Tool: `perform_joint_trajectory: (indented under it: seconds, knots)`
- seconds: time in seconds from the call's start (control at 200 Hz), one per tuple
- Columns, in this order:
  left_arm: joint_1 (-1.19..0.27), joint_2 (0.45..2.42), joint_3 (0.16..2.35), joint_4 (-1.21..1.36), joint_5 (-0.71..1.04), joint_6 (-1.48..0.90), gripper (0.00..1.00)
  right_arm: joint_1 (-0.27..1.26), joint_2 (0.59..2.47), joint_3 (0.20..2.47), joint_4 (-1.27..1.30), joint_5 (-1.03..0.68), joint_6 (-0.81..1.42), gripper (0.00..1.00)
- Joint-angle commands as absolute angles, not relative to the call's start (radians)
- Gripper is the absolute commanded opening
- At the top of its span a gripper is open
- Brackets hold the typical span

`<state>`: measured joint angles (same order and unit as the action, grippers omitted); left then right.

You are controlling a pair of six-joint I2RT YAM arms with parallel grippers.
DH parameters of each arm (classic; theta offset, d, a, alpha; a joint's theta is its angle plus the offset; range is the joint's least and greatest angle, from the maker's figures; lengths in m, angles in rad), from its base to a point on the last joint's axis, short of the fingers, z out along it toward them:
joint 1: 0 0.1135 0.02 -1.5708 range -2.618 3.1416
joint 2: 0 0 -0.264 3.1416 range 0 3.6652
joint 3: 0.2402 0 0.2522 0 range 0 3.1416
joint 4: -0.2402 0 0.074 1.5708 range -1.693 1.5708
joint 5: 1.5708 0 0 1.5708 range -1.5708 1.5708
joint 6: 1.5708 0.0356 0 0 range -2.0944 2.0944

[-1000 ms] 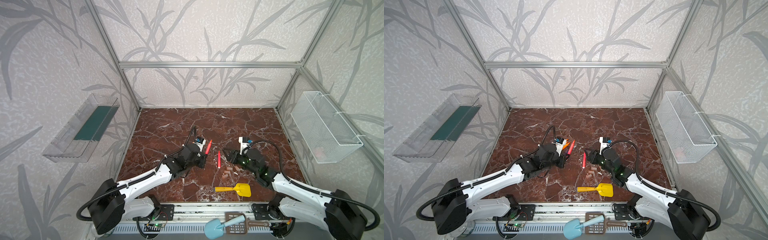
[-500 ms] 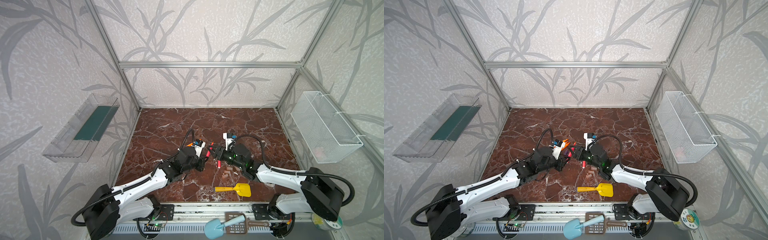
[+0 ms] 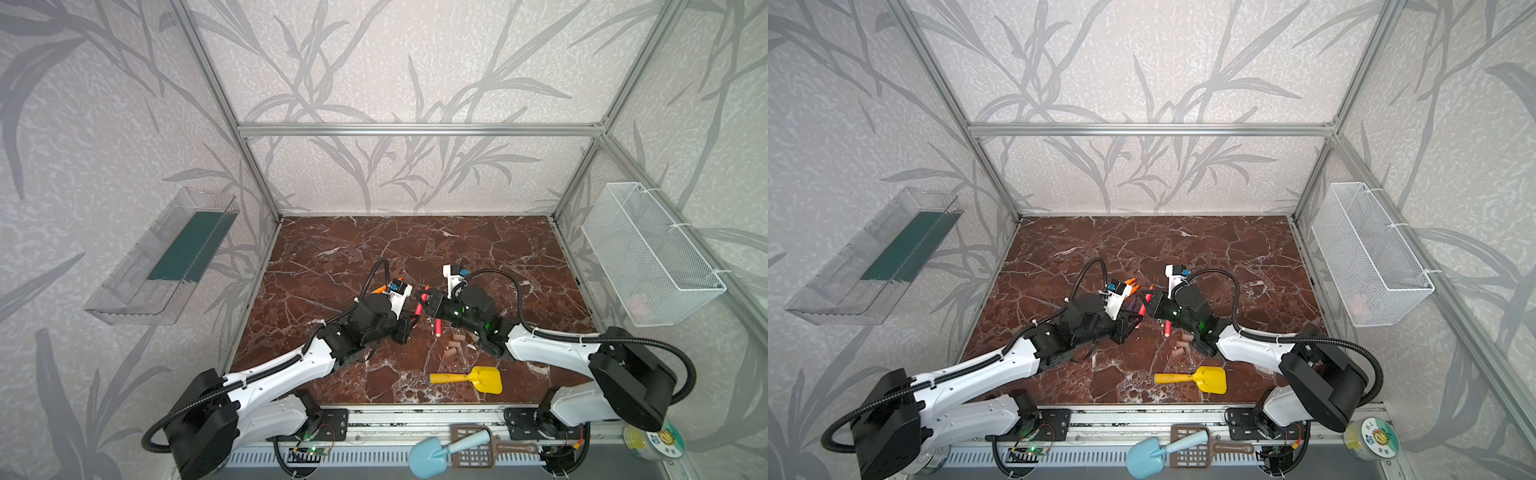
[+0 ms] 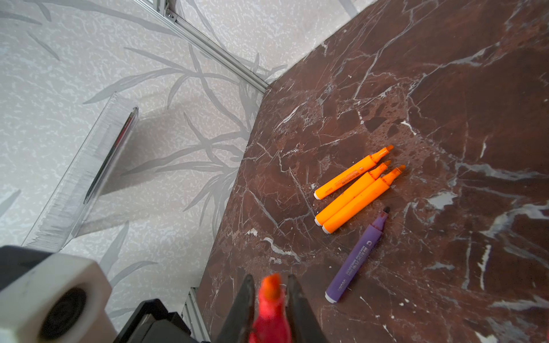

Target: Insert the pens into the pen caps

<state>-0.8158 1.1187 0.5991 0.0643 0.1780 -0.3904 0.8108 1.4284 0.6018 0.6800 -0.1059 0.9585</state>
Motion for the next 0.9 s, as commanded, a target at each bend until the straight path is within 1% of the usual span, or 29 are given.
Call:
perform_joint_trajectory:
  seconds: [0.0, 0.075, 0.15, 0.255, 0.41, 0.45, 0.625, 0.79, 0.82, 0.895]
  knots:
    - [-0.820, 1.095, 0.587, 0.096, 0.181, -0.374, 0.31, 0.823, 1.428, 0.620, 0.691, -0.097, 0.967, 0.18]
    - [-0.819, 1.097, 0.588, 0.102, 0.180, -0.370, 0.40, 0.835, 1.425, 0.619, 0.696, -0.091, 0.969, 0.17]
    - [-0.819, 1.099, 0.588, 0.110, 0.174, -0.367, 0.45, 0.845, 1.424, 0.616, 0.702, -0.082, 0.974, 0.17]
    - [-0.819, 1.111, 0.588, 0.131, 0.171, -0.364, 0.47, 0.857, 1.422, 0.608, 0.722, -0.071, 0.986, 0.17]
    - [-0.820, 1.146, 0.596, 0.155, 0.185, -0.363, 0.48, 0.867, 1.429, 0.604, 0.732, -0.067, 1.002, 0.17]
    - [-0.819, 1.156, 0.598, 0.163, 0.188, -0.364, 0.47, 0.868, 1.432, 0.603, 0.770, -0.066, 1.005, 0.17]
    - [-0.819, 1.179, 0.594, 0.190, 0.192, -0.367, 0.38, 0.873, 1.450, 0.602, 0.780, -0.055, 1.009, 0.17]
    - [-0.819, 1.183, 0.592, 0.192, 0.180, -0.366, 0.22, 0.874, 1.474, 0.602, 0.801, -0.057, 1.022, 0.17]
    - [-0.820, 1.180, 0.590, 0.192, 0.172, -0.368, 0.21, 0.874, 1.476, 0.602, 0.803, -0.058, 1.022, 0.20]
    - [-0.819, 1.175, 0.582, 0.196, 0.147, -0.367, 0.18, 0.874, 1.482, 0.600, 0.811, -0.058, 1.024, 0.32]
